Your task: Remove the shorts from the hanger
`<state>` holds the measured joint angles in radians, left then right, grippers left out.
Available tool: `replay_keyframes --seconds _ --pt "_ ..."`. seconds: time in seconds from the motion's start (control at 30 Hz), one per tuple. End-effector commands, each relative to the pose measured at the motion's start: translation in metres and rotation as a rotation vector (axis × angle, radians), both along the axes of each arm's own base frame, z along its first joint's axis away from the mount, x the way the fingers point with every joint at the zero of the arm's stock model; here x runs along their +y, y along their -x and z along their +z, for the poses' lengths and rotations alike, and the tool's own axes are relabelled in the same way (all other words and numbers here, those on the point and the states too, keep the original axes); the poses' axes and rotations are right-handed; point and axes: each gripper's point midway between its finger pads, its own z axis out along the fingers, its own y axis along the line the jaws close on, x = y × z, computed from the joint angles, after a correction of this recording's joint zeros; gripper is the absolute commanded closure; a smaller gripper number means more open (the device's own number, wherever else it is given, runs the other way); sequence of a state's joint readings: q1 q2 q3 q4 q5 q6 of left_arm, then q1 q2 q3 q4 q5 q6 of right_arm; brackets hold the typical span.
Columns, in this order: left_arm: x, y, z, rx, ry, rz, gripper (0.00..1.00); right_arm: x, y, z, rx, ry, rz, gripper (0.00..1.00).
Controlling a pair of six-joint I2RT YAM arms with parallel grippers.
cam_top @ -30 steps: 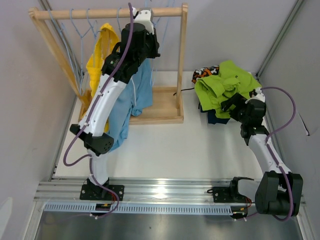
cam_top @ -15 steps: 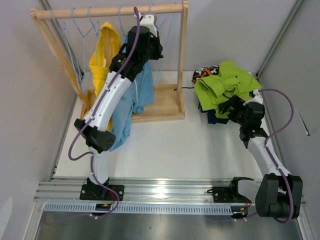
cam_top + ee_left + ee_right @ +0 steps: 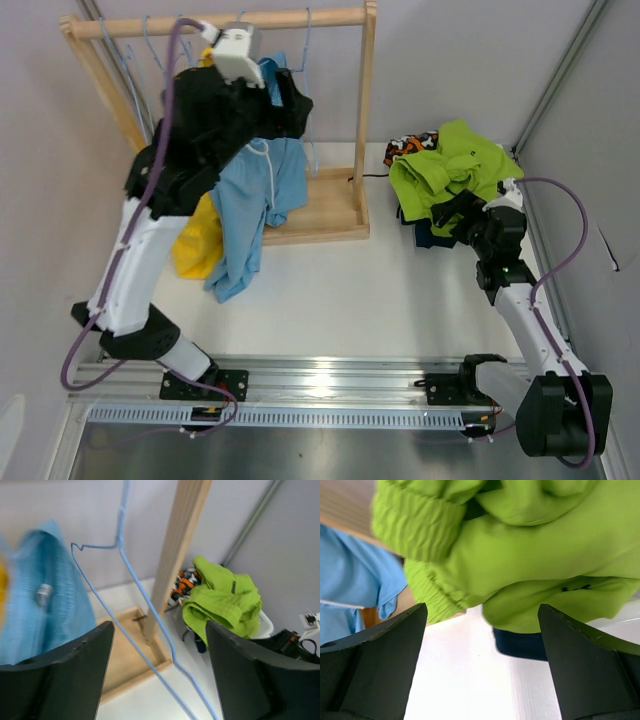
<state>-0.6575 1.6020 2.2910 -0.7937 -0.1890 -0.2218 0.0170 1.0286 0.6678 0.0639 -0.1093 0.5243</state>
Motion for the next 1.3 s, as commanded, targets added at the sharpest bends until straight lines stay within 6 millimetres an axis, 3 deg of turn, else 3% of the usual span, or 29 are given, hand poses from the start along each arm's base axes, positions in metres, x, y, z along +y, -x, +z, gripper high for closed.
replay_keyframes --seconds 0.0,0.1,0.3,0.43,0.63,0.83,0.87,0.93,1.0,1.07,1.27 --pt "0.051 0.028 0.041 -0.121 -0.014 0.102 0.13 0.007 0.005 0.02 -0.049 -0.004 0.006 0.0" --pt "0.08 0.025 0.047 -0.147 -0.052 0.205 0.08 0.014 0.01 0.022 -0.05 -0.003 0.019 0.01" --pt "0.105 -0.003 0.023 -0.093 -0.125 0.288 0.09 0.016 0.016 0.025 -0.054 0.015 0.021 0.01" --pt "0.111 -0.024 0.007 -0.074 -0.148 0.309 0.1 0.013 0.016 0.029 -0.069 0.037 0.014 0.01" --pt "0.111 -0.057 -0.023 -0.016 -0.184 0.318 0.11 0.01 0.02 0.018 -0.029 0.054 0.009 0.01" --pt "0.117 -0.074 -0.041 0.02 -0.213 0.367 0.16 0.008 0.021 0.009 -0.011 0.073 0.007 0.0" --pt "0.116 -0.077 -0.045 0.025 -0.216 0.366 0.24 0.008 0.021 0.008 -0.012 0.076 0.008 0.0" --pt "0.115 -0.08 -0.05 0.034 -0.221 0.362 0.31 0.008 0.021 0.007 -0.009 0.081 0.007 0.01" --pt "0.113 -0.085 -0.06 0.055 -0.234 0.36 0.48 0.008 0.022 0.004 -0.005 0.082 0.01 0.0" --pt "0.114 -0.089 -0.067 0.074 -0.245 0.366 0.75 0.008 0.023 0.003 -0.002 0.084 0.009 0.01" --pt "0.116 -0.088 -0.071 0.086 -0.253 0.369 1.0 0.005 0.026 0.004 -0.005 0.086 0.005 0.0"
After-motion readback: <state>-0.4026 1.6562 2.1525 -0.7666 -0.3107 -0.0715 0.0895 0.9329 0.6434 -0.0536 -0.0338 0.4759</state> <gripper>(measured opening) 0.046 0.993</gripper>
